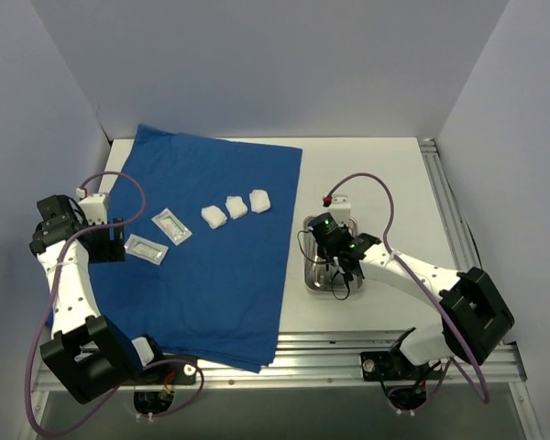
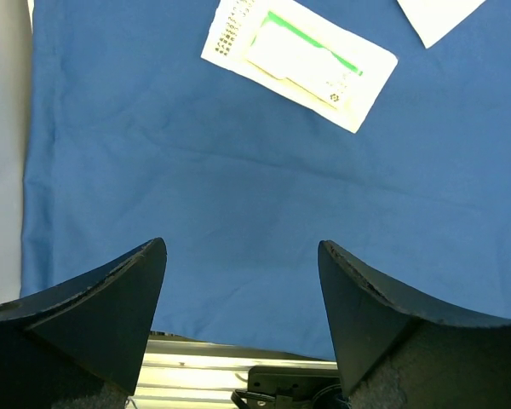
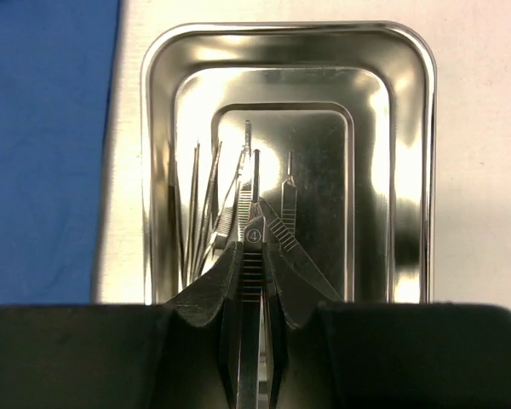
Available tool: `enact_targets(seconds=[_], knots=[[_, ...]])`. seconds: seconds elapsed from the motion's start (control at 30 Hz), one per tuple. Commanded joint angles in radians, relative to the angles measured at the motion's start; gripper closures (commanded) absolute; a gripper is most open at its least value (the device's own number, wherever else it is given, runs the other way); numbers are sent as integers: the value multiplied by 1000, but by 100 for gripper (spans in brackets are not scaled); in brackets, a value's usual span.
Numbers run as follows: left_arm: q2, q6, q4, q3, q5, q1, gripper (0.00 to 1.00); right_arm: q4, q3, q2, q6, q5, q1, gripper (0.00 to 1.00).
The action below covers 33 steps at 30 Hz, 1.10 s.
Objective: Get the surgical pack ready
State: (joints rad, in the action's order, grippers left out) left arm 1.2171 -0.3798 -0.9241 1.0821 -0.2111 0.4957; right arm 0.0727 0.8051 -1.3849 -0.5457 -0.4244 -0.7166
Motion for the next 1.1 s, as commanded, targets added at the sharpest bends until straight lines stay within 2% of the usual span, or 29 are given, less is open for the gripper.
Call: enact_targets(seconds=[0.0, 0.23, 0.47, 0.57, 0.83, 0.93, 1.07], knots=[[-7, 36, 7, 44, 35, -16, 18, 16, -6, -35, 18, 9, 28, 100], [-8, 42, 14, 41, 75, -23, 18, 13, -18, -111, 32, 24, 40, 100], [-10, 44, 25, 30, 99, -25, 18, 16, -43, -102, 29, 22, 49, 99], [-11, 44, 24, 30, 101, -25, 18, 13, -50, -103, 24, 38, 57, 86], [1, 42, 28, 27, 93, -34, 18, 50, -40, -54, 6, 33, 62, 73], [13, 42, 36, 21, 93, -36, 18, 55, -43, -29, -2, 44, 83, 73], [25, 41, 48, 16, 93, -36, 18, 58, -60, -23, -13, 59, 134, 82]])
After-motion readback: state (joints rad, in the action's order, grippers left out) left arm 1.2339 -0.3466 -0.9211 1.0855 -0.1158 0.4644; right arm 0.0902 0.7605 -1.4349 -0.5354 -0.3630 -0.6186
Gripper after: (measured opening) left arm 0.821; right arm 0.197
